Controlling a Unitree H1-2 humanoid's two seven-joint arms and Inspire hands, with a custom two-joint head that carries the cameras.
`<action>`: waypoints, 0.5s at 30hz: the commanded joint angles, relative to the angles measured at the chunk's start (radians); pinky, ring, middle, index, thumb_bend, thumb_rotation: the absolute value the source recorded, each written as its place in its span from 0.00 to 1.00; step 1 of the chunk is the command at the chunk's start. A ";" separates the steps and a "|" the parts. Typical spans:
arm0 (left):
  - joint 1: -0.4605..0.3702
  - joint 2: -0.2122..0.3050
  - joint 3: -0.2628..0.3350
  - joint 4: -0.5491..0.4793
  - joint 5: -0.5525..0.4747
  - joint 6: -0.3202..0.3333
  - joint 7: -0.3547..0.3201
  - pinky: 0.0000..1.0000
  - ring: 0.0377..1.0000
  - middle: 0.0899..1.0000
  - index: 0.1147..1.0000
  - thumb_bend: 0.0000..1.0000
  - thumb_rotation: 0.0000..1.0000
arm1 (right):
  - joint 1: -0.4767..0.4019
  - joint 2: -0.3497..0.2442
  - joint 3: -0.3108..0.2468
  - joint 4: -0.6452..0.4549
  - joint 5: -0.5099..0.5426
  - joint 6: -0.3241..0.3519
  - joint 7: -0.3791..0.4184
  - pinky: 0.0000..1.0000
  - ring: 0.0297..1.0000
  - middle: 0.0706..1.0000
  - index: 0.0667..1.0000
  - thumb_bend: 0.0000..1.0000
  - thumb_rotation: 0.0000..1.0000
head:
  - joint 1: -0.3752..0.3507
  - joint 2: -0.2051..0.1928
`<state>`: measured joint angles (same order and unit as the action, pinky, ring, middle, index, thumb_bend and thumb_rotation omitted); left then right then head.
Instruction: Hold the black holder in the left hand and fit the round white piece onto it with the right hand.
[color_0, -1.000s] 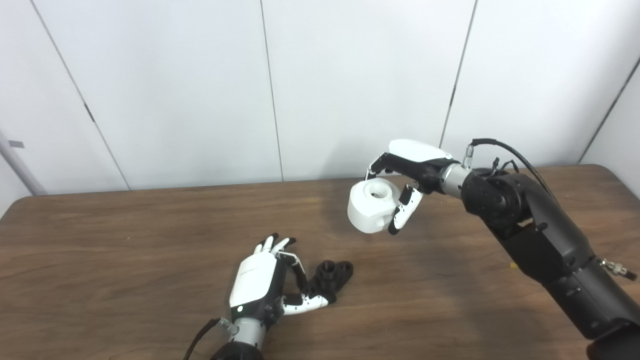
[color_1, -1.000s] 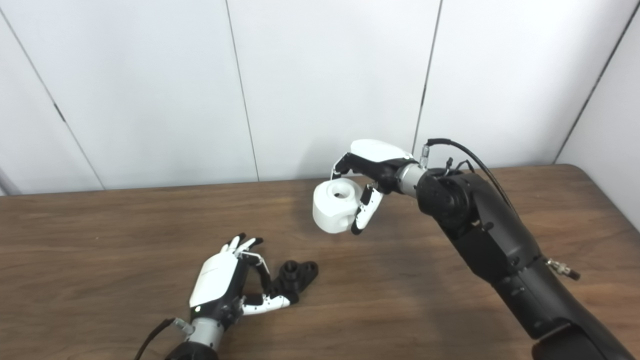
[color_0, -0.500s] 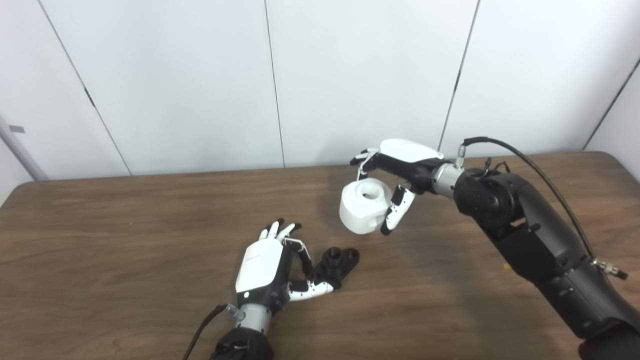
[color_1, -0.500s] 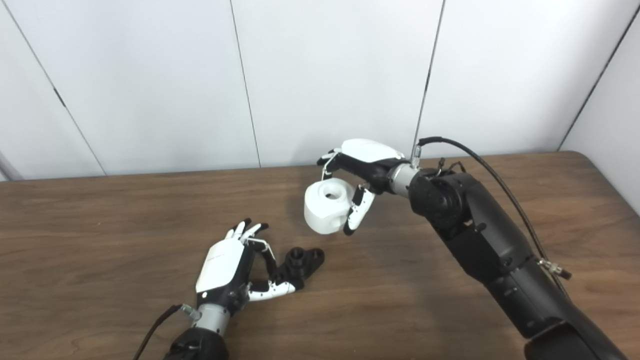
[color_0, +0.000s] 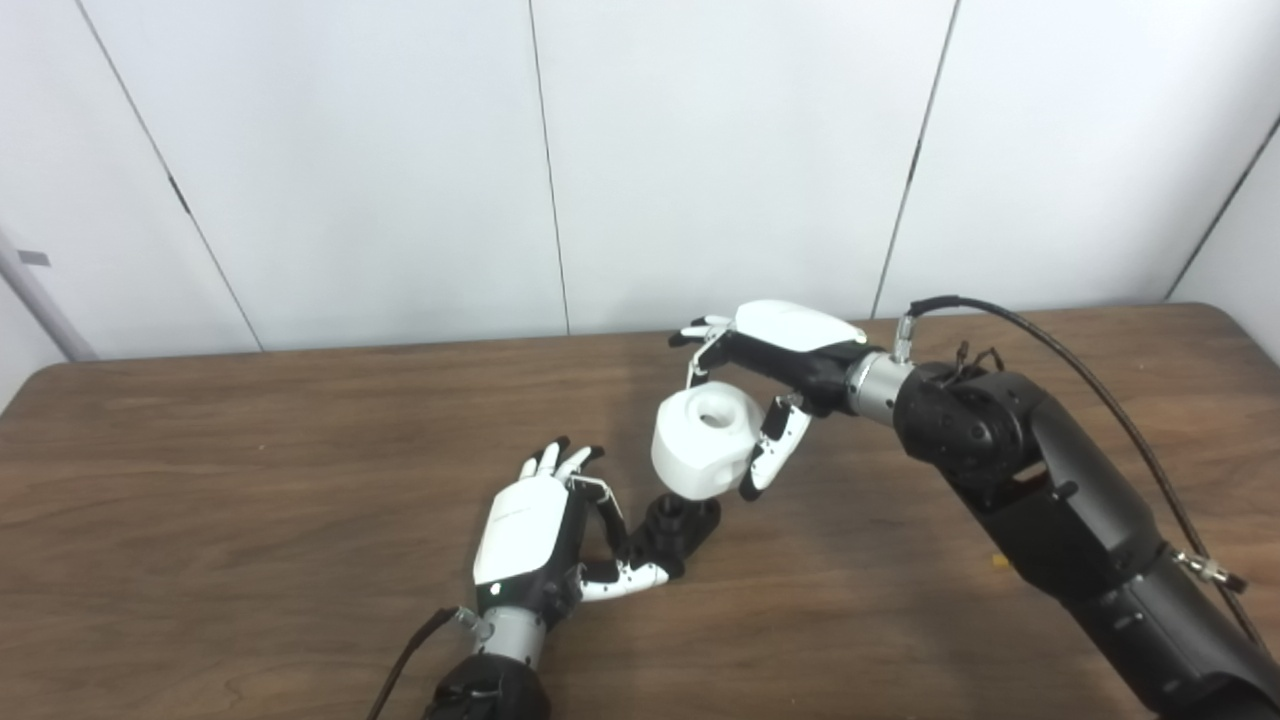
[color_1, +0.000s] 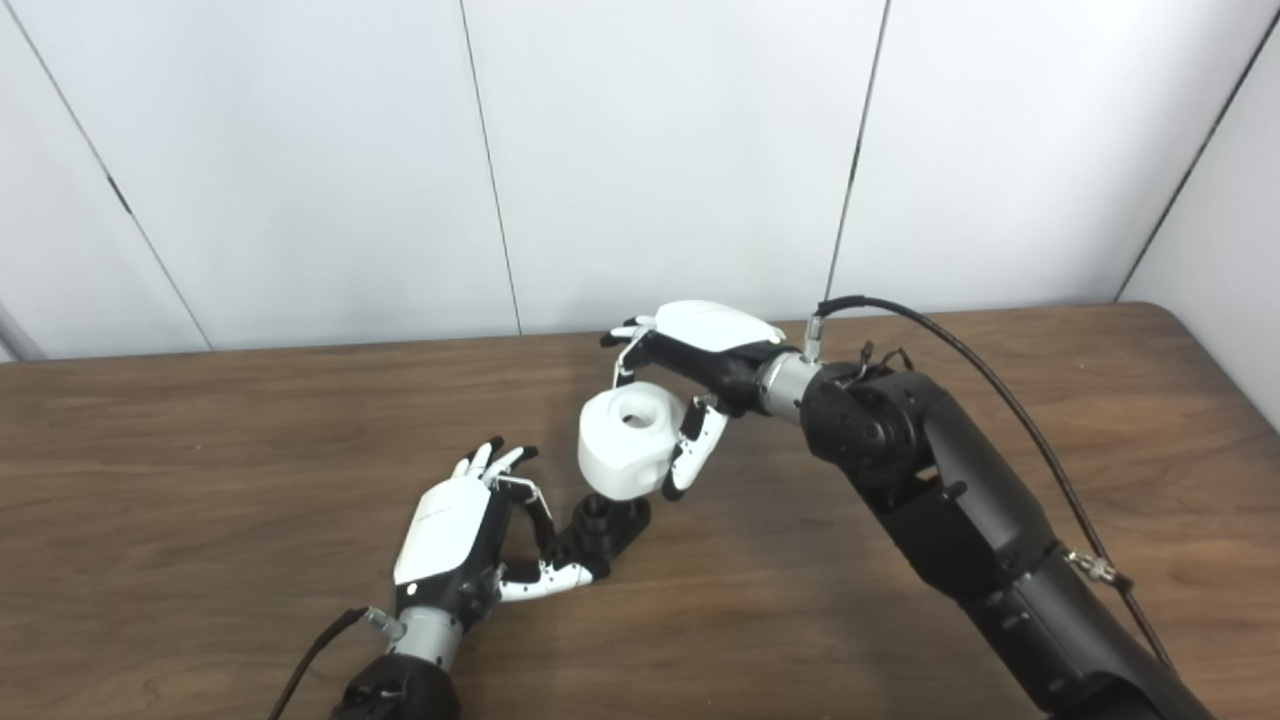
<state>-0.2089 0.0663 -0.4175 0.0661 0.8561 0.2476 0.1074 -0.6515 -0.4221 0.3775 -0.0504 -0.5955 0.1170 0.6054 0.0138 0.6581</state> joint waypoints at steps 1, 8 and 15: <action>0.010 0.000 -0.021 0.023 0.013 0.022 -0.040 1.00 1.00 0.89 0.41 0.52 0.05 | -0.038 0.006 -0.019 -0.040 0.015 0.002 -0.010 0.96 1.00 0.95 0.44 0.51 0.13 | 0.000 0.000; 0.004 0.002 -0.022 0.033 0.014 0.025 -0.036 1.00 1.00 0.89 0.41 0.52 0.05 | -0.038 0.015 -0.020 -0.088 0.013 0.015 0.017 0.96 1.00 0.94 0.44 0.51 0.13 | -0.005 -0.003; 0.002 0.003 -0.023 0.031 0.010 0.029 -0.039 1.00 1.00 0.89 0.41 0.52 0.05 | -0.031 0.013 -0.016 -0.142 0.014 0.051 0.054 0.97 1.00 0.94 0.44 0.51 0.13 | -0.007 -0.003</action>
<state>-0.2138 0.0668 -0.4226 0.0666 0.8562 0.2580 0.1073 -0.6437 -0.4024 0.3763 -0.1524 -0.5878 0.1664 0.6666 0.0061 0.6535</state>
